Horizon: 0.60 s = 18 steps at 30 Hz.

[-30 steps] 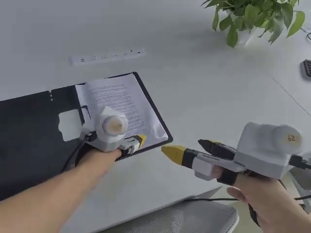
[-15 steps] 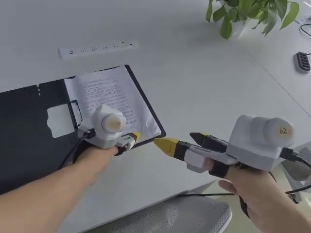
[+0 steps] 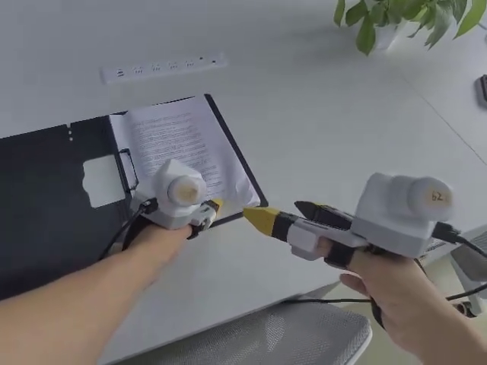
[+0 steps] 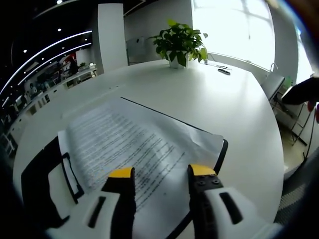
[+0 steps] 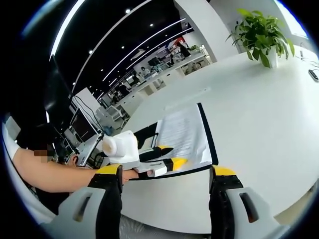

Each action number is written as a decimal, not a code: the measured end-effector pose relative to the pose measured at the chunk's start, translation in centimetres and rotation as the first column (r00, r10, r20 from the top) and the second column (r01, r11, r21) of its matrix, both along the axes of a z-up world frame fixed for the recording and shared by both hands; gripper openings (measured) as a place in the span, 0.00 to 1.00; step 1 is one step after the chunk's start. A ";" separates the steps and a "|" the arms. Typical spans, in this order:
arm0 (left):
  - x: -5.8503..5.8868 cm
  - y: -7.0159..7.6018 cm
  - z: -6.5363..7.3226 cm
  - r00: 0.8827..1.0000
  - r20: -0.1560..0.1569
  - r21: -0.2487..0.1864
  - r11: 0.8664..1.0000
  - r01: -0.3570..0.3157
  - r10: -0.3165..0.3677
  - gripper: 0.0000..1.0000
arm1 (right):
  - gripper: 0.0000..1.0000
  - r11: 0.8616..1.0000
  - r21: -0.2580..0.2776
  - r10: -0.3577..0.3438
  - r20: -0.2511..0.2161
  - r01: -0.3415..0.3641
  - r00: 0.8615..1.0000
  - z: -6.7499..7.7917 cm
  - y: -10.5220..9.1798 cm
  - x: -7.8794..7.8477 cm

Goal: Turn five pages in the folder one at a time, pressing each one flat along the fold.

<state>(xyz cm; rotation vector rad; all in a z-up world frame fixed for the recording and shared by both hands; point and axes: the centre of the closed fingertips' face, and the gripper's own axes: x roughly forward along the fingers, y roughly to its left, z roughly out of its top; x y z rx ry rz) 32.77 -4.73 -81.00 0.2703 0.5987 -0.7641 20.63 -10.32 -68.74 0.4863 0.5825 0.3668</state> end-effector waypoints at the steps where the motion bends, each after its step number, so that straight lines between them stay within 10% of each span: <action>1: 0.1 0.0 0.0 1.000 -0.004 0.000 1.000 -0.001 0.001 0.38 | 0.70 1.000 0.003 0.001 0.002 -0.001 1.000 0.0 0.1 0.1; 7: 0.2 0.1 0.1 1.000 0.023 0.022 1.000 0.009 -0.009 0.15 | 0.69 1.000 0.009 0.009 -0.004 -0.009 1.000 -0.2 0.4 0.7; 18: 0.2 0.2 0.3 1.000 0.027 0.025 1.000 0.007 -0.008 0.12 | 0.62 1.000 0.012 0.008 -0.009 -0.008 1.000 -1.3 0.8 3.1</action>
